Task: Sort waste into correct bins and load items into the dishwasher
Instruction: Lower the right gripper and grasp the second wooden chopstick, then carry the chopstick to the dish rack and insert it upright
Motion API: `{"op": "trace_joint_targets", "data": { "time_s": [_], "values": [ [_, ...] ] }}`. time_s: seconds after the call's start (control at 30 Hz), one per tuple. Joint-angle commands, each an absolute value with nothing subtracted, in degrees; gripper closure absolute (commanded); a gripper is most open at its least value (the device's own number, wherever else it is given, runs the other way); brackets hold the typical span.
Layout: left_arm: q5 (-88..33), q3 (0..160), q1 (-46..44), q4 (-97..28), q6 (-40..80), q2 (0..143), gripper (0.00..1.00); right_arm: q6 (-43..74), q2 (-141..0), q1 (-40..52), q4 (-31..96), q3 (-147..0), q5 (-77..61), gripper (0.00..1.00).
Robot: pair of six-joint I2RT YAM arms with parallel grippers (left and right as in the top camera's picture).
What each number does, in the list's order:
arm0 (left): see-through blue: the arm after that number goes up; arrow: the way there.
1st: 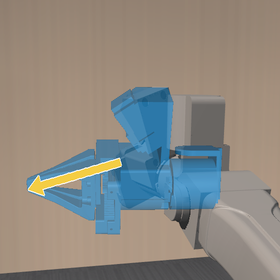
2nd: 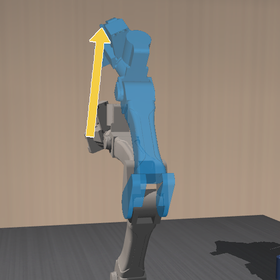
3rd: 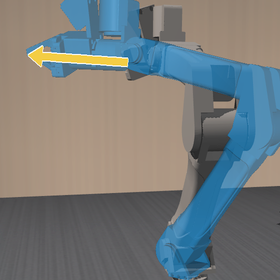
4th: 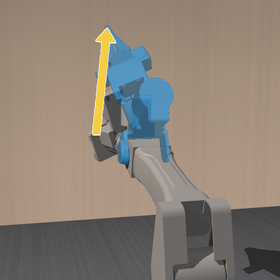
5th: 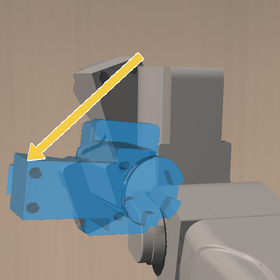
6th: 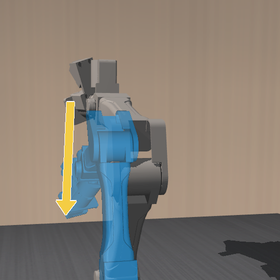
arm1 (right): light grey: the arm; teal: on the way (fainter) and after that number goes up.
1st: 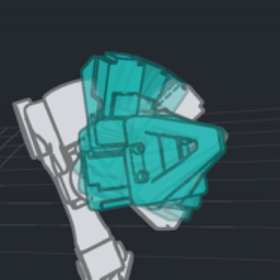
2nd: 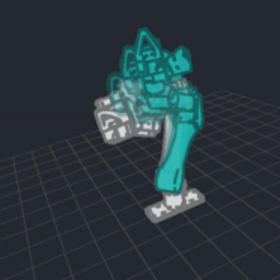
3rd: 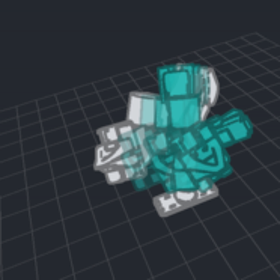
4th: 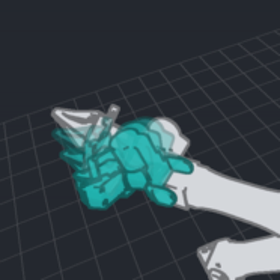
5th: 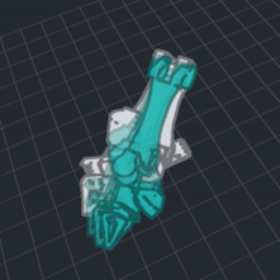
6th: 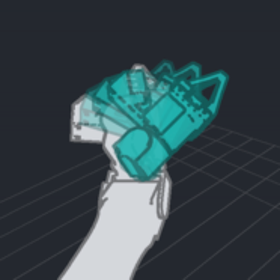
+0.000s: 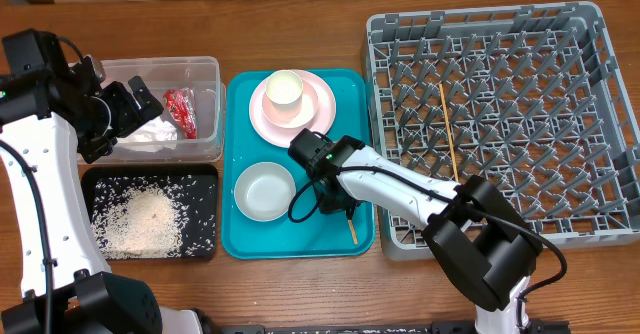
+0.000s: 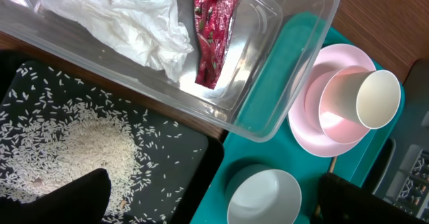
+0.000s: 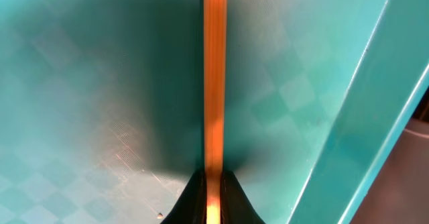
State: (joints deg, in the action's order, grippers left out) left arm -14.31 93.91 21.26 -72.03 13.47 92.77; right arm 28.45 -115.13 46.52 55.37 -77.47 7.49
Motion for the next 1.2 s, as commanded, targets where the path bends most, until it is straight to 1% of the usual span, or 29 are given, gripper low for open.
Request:
{"op": "trace_joint_targets", "data": {
  "time_s": [0.0, 0.33, 0.5, 0.57, 0.77, 1.0, 1.17],
  "values": [
    [-14.15, 94.7, 21.26, -71.94, 12.84, 91.83, 0.0, 28.47, -115.72, 45.67, 59.02, -80.25, 7.25, 0.96],
    [-14.15, 94.7, 21.26, -71.94, 12.84, 91.83, 0.0, 28.12, -114.21, 39.97, 74.56, -105.65, 7.7, 0.96],
    [-14.15, 94.7, 21.26, -71.94, 12.84, 91.83, 0.0, 26.89, -112.68, 35.75, 79.2, -113.82, 13.15, 0.96],
    [-14.15, 94.7, 21.26, -71.94, 12.84, 91.83, 0.0, 25.32, -112.14, 33.21, 79.83, -114.26, 14.74, 0.96],
    [-14.15, 94.7, 21.26, -71.96, 12.84, 91.83, 0.0, 12.75, -112.14, 24.08, 83.02, -111.72, 14.81, 0.96],
    [-14.15, 94.7, 21.26, -71.94, 12.84, 91.83, 0.0, 11.05, -112.14, 14.39, 80.4, -105.45, 14.28, 0.96],
    [-14.15, 94.7, 21.28, -71.94, 12.84, 91.83, 0.0, 8.45, -112.18, 10.09, 75.85, -98.78, 13.21, 0.96]
  ]
}}
